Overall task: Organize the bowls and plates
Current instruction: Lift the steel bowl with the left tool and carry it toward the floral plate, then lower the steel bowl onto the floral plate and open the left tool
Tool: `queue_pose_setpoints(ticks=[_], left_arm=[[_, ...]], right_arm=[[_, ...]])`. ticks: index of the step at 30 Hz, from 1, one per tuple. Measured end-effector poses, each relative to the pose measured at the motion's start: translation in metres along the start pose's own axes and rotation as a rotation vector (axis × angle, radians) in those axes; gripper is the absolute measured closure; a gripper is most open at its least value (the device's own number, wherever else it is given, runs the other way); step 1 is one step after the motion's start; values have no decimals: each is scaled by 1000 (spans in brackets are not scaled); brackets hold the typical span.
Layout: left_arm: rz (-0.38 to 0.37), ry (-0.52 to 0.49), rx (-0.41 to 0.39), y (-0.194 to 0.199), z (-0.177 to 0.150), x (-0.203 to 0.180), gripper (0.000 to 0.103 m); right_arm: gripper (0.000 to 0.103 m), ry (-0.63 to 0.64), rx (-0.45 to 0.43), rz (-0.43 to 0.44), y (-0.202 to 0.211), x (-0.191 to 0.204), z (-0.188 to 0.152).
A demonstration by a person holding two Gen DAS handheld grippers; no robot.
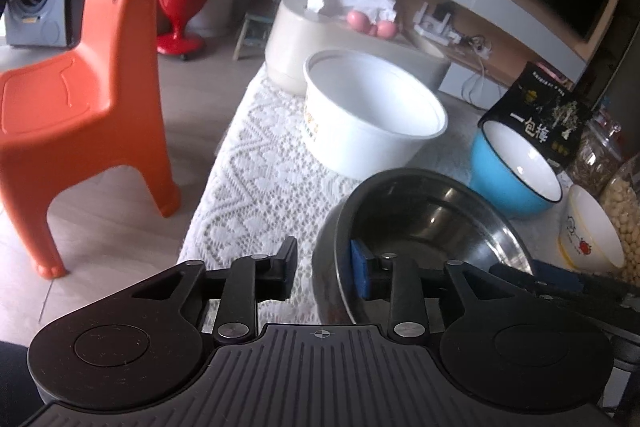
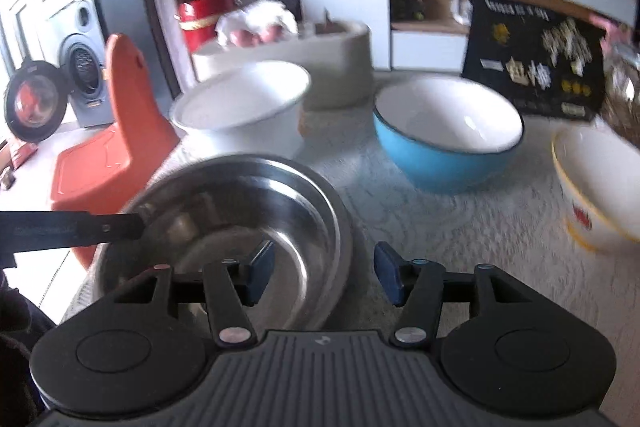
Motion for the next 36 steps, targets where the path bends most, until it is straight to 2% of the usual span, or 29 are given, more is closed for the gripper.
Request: queue_pose_setpoints(ticks=[3,5,6,8,11,16,21,26,31,34,36], left_arm=[[-31,46,37,-8,-3,5,64],[-60,89,67,-14,-5,9,61],[-74,105,84,-18,-6,10,61],[-101,134,117,-25,-7,11,66],[-130,157,150,-34,-9,8,72],[-139,163,181,-42,-6,-7,55],[-186,132,210,-58,4,-37,53],[-134,60,189,-72,6,-52,51],[-146,68,186,-74,8,-51,54],[-107,72,126,-58,14,-46,57],[-65,64,28,-35,26,-47,57]], right_arm=[[48,-53,51,13,-10,-5,-9],[48,-90,91,69,-18,-4,-12],[43,-115,114,107,-20,-3,-14],[41,-158,143,147,-26,-4,-13],[41,-156,152,183,-28,-5,-9],[42,-172,172,255,-27,-13,-1],[42,-211,147,209,-28,-39,2],[41,-229,127,220,-28,-48,-2],[40,-180,102,197,-31,-44,-1],[40,-155,84,151,-25,-51,5],[40,-116,48,103,-8,-62,12]])
Point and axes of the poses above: each gripper's, at about its wrist camera, not at the fingertips, and y roughly against the way its jaws point, x to its left, z to its top, the point moved 8 cm from there along -y, roughly the way its jaws point, and after that the axes turned 3 degrees about x, right-handed, at the moved point
